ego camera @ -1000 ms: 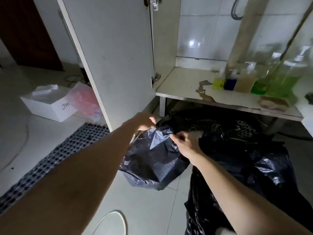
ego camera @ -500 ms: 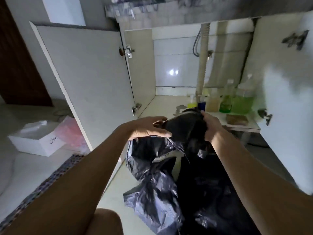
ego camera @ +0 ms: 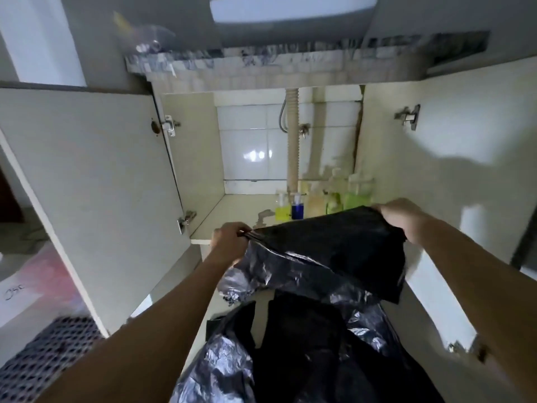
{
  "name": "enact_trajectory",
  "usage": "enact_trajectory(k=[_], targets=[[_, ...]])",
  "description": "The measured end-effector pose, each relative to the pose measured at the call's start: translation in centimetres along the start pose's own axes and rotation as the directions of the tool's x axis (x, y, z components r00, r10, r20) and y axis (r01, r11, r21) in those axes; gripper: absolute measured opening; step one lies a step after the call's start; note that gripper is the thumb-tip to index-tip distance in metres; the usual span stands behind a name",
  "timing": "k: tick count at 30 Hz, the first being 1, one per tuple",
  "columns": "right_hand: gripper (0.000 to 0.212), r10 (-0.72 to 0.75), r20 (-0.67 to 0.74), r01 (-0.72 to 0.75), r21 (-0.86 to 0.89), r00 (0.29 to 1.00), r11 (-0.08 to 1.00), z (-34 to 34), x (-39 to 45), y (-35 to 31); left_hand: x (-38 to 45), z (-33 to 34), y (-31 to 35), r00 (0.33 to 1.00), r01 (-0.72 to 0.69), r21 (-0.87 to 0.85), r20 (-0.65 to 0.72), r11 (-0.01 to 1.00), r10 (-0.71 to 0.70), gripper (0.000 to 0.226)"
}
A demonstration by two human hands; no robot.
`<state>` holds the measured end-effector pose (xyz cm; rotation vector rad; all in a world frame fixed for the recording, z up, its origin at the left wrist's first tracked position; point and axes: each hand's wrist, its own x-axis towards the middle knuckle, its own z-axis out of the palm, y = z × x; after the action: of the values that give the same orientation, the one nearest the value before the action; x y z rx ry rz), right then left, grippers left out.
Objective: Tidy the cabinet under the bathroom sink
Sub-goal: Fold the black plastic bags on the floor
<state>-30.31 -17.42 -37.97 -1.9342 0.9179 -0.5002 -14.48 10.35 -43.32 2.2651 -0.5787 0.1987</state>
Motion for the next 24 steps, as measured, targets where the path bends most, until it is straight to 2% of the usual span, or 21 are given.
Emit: enact_trajectory(k=[1,2,3,7,9,11,12,14,15,16,17,19,20,22,24], targets=[[0.034,-0.057,-0.081,0.038,-0.222,0.995,0.974,-1.3,0.2,0.2,0.2,0.2,1.4,0.999,-0.017,-0.026,-0.035,1.000,0.016,0.034],[0.036,-0.137,-0.128,0.082,-0.365,0.982,0.927,-2.3,0.2,0.0,0.4,0.4,3.1,0.997,-0.055,-0.021,-0.049,0.998,0.054,0.034],[0.041,-0.202,-0.112,0.136,-0.430,0.973,0.893,-3.0,-0.1,-0.4,0.5,0.6,4.9,0.993,-0.107,0.004,-0.046,0.994,0.107,0.033],[0.082,-0.266,0.174,0.318,-0.470,0.948,0.824,-4.7,-2.0,-3.1,0.3,2.0,12.5,0.936,-0.350,0.095,0.068,0.932,0.345,0.027],[0.090,-0.253,0.327,0.388,-0.468,0.911,0.794,-4.8,-3.0,-4.0,-0.3,2.4,15.4,0.892,-0.452,0.140,0.090,0.881,0.444,0.028],[0.084,-0.214,0.441,0.418,-0.443,0.872,0.793,-3.7,-3.6,-3.8,-1.0,2.5,17.3,0.860,-0.509,0.134,0.121,0.850,0.496,0.029],[0.071,-0.238,0.450,0.453,-0.464,0.861,0.761,-2.9,-3.4,-3.4,-1.3,2.6,17.9,0.845,-0.530,0.098,0.141,0.842,0.516,0.029],[0.032,-0.348,0.341,0.482,-0.501,0.873,0.719,-1.5,-2.9,-2.6,-1.8,2.9,18.2,0.809,-0.579,0.070,0.172,0.813,0.561,0.028],[0.026,-0.390,0.238,0.457,-0.502,0.889,0.735,-1.3,-2.5,-2.3,-1.9,3.2,18.1,0.795,-0.601,0.113,0.180,0.791,0.579,0.034],[0.025,-0.412,0.127,0.417,-0.497,0.902,0.761,-1.3,-2.0,-2.0,-1.7,3.7,17.6,0.802,-0.595,0.166,0.190,0.787,0.566,0.047],[0.022,-0.397,0.026,0.360,-0.479,0.917,0.801,-1.5,-1.5,-1.7,-1.5,4.0,17.1,0.836,-0.544,0.201,0.212,0.814,0.506,0.066],[0.014,-0.342,-0.136,0.262,-0.408,0.930,0.874,-2.1,-0.8,-1.3,-0.6,4.5,15.7,0.905,-0.326,0.151,0.336,0.933,0.262,0.109],[0.016,-0.311,-0.195,0.221,-0.379,0.930,0.898,-2.4,-0.6,-1.1,-0.2,4.6,15.1,0.896,-0.211,0.103,0.418,0.972,0.150,0.119],[0.022,-0.258,-0.279,0.155,-0.345,0.925,0.926,-2.7,-0.1,-0.7,0.0,4.2,14.0,0.808,-0.066,0.116,0.589,0.991,-0.015,0.116],[0.027,-0.229,-0.304,0.123,-0.332,0.925,0.935,-2.5,-0.1,-0.7,-0.5,3.8,13.0,0.652,0.053,0.220,0.731,0.974,-0.201,0.111]])
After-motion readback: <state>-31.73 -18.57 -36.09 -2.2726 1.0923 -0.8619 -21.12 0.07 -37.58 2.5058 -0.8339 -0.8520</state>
